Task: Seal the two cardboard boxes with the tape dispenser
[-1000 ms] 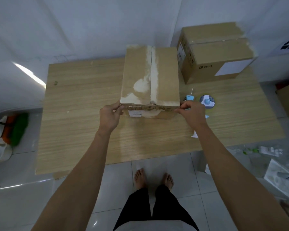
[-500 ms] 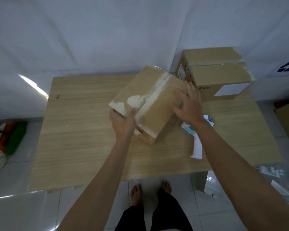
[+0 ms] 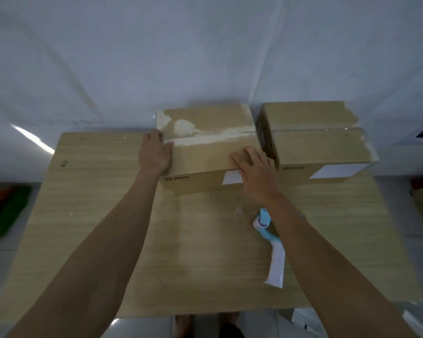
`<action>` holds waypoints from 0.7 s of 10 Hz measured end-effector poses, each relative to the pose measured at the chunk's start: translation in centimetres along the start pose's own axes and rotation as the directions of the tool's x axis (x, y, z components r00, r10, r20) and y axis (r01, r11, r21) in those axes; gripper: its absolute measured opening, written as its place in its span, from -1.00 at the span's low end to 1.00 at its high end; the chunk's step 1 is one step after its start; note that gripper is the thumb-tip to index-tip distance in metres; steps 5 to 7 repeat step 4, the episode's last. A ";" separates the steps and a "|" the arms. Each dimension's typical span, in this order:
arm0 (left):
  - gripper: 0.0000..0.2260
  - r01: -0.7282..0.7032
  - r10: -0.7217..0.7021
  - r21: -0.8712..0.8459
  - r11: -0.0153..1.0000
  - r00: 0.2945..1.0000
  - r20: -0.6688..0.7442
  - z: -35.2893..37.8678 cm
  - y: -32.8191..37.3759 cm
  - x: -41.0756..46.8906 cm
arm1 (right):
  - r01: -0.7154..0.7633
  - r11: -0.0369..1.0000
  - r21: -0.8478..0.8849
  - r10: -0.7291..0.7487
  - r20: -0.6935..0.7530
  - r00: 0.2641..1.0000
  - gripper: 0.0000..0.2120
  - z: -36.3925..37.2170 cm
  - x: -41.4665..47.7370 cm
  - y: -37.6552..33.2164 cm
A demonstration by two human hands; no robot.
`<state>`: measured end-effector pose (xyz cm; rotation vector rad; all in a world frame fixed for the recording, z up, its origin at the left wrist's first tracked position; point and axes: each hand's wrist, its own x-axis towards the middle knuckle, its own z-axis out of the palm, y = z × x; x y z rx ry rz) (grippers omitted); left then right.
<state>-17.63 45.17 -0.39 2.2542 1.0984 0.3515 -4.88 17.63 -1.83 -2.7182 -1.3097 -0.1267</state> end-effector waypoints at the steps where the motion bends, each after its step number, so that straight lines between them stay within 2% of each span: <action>1: -0.58 -0.030 0.027 0.051 0.998 0.998 0.055 0.6 0.8 0.1 | -0.025 0.999 0.020 0.024 0.051 0.998 -0.48 -0.6 0.7 0.7; 2: -0.50 -0.050 0.022 0.194 0.980 0.990 0.140 -0.1 1.5 -1.0 | -0.024 0.996 0.083 0.007 0.194 0.981 -0.47 -2.3 1.1 1.2; 3: -0.38 -0.101 0.061 0.296 0.950 0.988 0.143 -1.6 4.1 -1.8 | 0.005 0.989 0.145 -0.040 0.245 0.969 -0.49 -5.6 2.5 1.6; 4: -0.33 -0.312 0.263 0.314 0.897 0.946 0.188 -4.0 7.9 -2.3 | -0.024 0.991 0.134 0.008 0.121 0.993 -0.49 -10.7 4.2 2.0; 7: -0.33 -0.312 0.263 0.314 0.897 0.946 0.188 -4.0 7.9 -2.3 | -0.024 0.991 0.134 0.008 0.121 0.993 -0.49 -10.7 4.2 2.0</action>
